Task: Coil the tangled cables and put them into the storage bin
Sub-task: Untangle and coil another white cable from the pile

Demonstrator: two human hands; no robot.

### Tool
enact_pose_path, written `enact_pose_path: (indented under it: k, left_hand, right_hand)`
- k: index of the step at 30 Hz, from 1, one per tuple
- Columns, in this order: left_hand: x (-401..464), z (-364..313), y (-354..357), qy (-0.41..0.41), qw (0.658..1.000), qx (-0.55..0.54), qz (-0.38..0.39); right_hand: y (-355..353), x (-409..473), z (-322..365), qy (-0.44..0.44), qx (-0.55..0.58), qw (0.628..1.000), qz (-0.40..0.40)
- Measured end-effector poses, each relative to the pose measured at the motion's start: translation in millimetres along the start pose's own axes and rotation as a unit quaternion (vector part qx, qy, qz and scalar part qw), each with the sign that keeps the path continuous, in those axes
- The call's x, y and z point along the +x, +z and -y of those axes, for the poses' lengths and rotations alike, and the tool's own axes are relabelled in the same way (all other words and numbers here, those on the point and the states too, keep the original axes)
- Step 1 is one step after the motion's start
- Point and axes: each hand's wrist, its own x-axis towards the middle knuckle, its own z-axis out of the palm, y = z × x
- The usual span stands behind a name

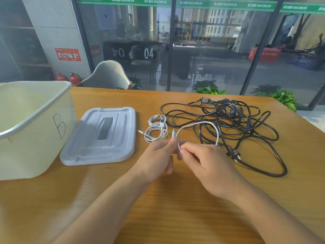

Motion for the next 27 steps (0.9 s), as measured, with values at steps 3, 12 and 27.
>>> enact_pose_path:
  k: [3, 12, 27]
  left_hand:
    - [-1, -3, 2, -0.003, 0.998, -0.060, 0.002]
    - [3, -3, 2, 0.020, 0.983, -0.183, -0.001]
    - [-4, -12, -16, 0.043, 0.964, -0.189, 0.182]
  right_hand:
    - [3, 0, 7, -0.015, 0.011, 1.000, 0.010]
    - [14, -3, 22, -0.003, 0.025, 0.994, 0.110]
    - [3, 8, -32, 0.077, -0.039, 0.988, 0.129]
